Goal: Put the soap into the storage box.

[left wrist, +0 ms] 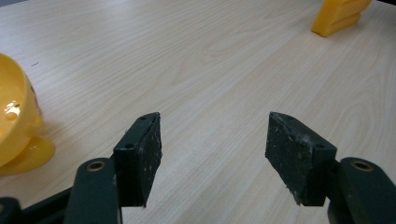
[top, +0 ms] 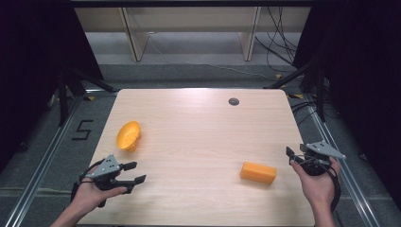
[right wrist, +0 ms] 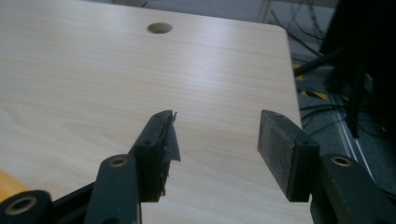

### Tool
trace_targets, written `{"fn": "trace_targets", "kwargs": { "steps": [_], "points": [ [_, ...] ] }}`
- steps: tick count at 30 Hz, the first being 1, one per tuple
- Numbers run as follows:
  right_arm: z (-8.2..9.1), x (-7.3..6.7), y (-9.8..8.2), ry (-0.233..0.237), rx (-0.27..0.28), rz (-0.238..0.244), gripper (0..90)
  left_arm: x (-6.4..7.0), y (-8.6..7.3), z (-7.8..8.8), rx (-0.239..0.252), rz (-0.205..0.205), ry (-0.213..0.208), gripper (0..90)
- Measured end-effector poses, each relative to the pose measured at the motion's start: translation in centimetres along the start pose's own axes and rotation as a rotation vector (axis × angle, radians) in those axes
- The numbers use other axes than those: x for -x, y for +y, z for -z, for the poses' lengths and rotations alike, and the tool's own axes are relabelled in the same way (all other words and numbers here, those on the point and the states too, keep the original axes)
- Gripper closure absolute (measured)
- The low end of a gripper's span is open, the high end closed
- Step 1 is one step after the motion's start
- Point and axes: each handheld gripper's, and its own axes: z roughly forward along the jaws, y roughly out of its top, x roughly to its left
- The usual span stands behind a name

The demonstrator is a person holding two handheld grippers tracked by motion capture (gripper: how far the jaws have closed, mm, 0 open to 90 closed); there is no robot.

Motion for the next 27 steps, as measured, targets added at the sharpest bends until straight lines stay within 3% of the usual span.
{"fn": "trace_targets", "kwargs": {
  "steps": [1, 2, 3, 4, 5, 6, 7, 8, 9, 10, 11, 14, 15, 17, 20, 22, 24, 27],
  "points": [
    [0.2, -0.2, 0.3, 0.026, -0.022, 0.015, 47.3, 0.0, 0.0, 0.0, 0.000, 0.000, 0.000, 35.2],
    [0.5, -0.3, 0.7, 0.069, -0.046, 0.070, 48.1, 0.1, 0.0, 0.0, -0.002, 0.001, 0.002, 35.2],
    [0.5, -0.3, 0.7, 0.069, -0.046, 0.070, 48.1, 0.1, 0.0, 0.0, -0.002, 0.001, 0.002, 35.2],
    [1.1, -0.5, 1.6, 0.177, -0.089, 0.199, 48.6, 0.1, 0.0, 0.0, 0.000, 0.000, 0.002, 35.2],
    [1.1, -0.5, 1.6, 0.177, -0.089, 0.199, 48.6, 0.1, 0.0, 0.0, -0.007, 0.000, -0.003, 35.2],
    [1.7, -1.0, 2.2, 0.302, -0.159, 0.323, 48.6, 0.3, -0.1, -0.1, -0.007, 0.026, -0.001, 35.1],
    [1.7, -1.0, 2.2, 0.302, -0.159, 0.323, 48.6, 0.3, -0.1, -0.1, -0.007, 0.026, -0.001, 35.1],
    [2.2, -1.5, 2.5, 0.363, -0.242, 0.417, 48.3, 0.2, -0.1, -0.1, -0.014, -0.002, 0.006, 35.1],
    [2.4, -1.8, 2.5, 0.379, -0.269, 0.436, 47.8, 0.2, -0.1, -0.1, -0.018, -0.009, 0.009, 35.1],
    [2.2, -2.1, 2.5, 0.391, -0.261, 0.479, 47.3, 0.3, -0.1, -0.1, -0.008, -0.002, 0.003, 35.1],
    [2.4, -2.4, 2.7, 0.405, -0.308, 0.508, 46.8, 0.3, 0.0, -0.1, -0.008, -0.002, 0.002, 35.1],
    [2.4, -3.2, 2.9, 0.414, -0.353, 0.539, 45.5, 0.3, 0.0, -0.2, -0.010, 0.000, -0.005, 35.0],
    [2.3, -3.9, 3.3, 0.435, -0.384, 0.589, 44.1, 0.4, -0.1, -0.2, -0.012, 0.026, -0.009, 35.0],
    [2.2, -4.5, 3.6, 0.456, -0.419, 0.609, 43.0, 0.5, -0.1, -0.1, -0.009, 0.025, 0.000, 35.0],
    [1.6, -5.4, 3.7, 0.484, -0.428, 0.656, 40.8, 0.4, -0.1, -0.2, -0.006, 0.026, -0.009, 35.0],
    [1.4, -5.7, 3.7, 0.474, -0.442, 0.655, 40.1, 0.5, -0.1, -0.2, -0.009, 0.025, -0.002, 34.9],
    [0.6, -6.3, 3.7, 0.478, -0.466, 0.692, 38.4, 0.3, 0.0, -0.2, -0.012, -0.005, -0.012, 34.9],
    [-0.4, -7.0, 3.7, 0.460, -0.523, 0.732, 37.4, 0.4, -0.1, -0.2, -0.012, 0.001, -0.009, 34.9]
  ]
}}
